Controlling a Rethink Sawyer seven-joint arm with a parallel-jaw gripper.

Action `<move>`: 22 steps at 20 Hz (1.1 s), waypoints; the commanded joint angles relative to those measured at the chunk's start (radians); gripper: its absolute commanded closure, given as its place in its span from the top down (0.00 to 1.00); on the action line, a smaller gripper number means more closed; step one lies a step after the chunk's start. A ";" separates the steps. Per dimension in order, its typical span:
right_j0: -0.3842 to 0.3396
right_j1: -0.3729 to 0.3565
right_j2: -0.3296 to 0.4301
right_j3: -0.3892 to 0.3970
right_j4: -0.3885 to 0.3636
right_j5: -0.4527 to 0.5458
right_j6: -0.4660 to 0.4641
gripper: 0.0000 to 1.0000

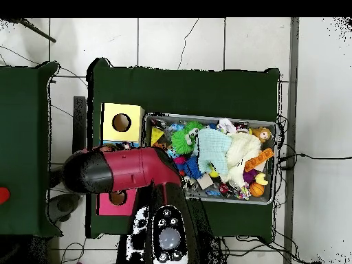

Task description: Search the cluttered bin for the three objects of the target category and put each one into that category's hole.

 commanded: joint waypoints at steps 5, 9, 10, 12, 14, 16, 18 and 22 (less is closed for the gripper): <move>-0.036 -0.018 0.074 0.042 0.047 0.159 0.076 1.00; -0.034 0.004 0.069 0.036 0.040 0.131 0.082 1.00; -0.034 0.011 0.067 0.034 0.037 0.125 0.082 1.00; -0.034 0.009 0.065 0.035 0.031 0.129 0.075 1.00; -0.036 0.001 0.064 0.051 0.032 0.118 0.076 1.00; -0.033 0.004 0.062 0.048 0.030 0.117 0.078 0.00; -0.031 0.007 0.061 0.043 0.029 0.118 0.081 0.00; -0.029 0.012 0.060 0.041 0.026 0.115 0.081 0.00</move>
